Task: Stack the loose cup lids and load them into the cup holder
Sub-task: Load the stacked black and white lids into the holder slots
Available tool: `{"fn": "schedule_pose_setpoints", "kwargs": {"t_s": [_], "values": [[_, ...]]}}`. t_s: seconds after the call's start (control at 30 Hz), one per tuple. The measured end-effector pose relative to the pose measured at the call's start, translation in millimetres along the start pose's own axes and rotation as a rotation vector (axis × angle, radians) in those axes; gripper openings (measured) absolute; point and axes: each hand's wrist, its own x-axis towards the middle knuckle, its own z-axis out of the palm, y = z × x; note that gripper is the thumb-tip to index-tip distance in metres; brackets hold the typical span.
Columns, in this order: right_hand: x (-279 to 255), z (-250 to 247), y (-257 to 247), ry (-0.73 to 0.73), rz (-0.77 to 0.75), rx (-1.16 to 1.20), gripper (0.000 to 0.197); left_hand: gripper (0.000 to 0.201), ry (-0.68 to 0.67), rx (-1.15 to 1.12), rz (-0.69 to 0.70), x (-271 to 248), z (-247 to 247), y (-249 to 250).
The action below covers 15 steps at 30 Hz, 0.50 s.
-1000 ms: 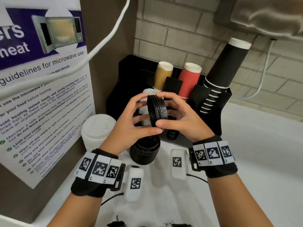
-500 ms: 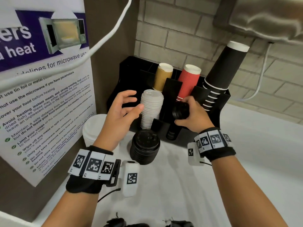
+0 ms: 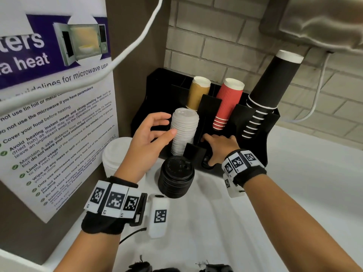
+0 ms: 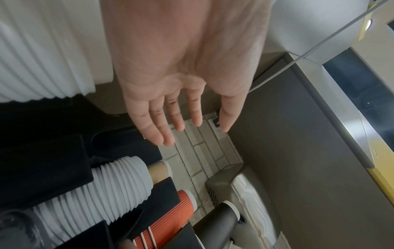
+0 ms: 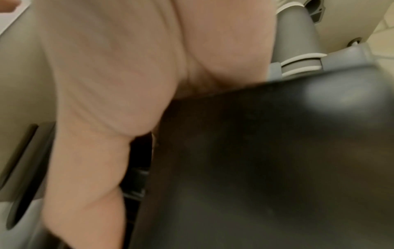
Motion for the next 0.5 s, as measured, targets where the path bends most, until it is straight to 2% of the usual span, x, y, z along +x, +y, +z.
{"fn": "schedule_pose_setpoints", "kwargs": {"t_s": [0.17,0.5], "values": [[0,3,-1,0.022,0.006,-0.014,0.089,0.034,-0.004,0.003,0.0,-1,2,0],[-11,16,-11,0.116,-0.022,-0.059,0.081,0.034,0.013,0.006,-0.003,-2,2,0]]}}
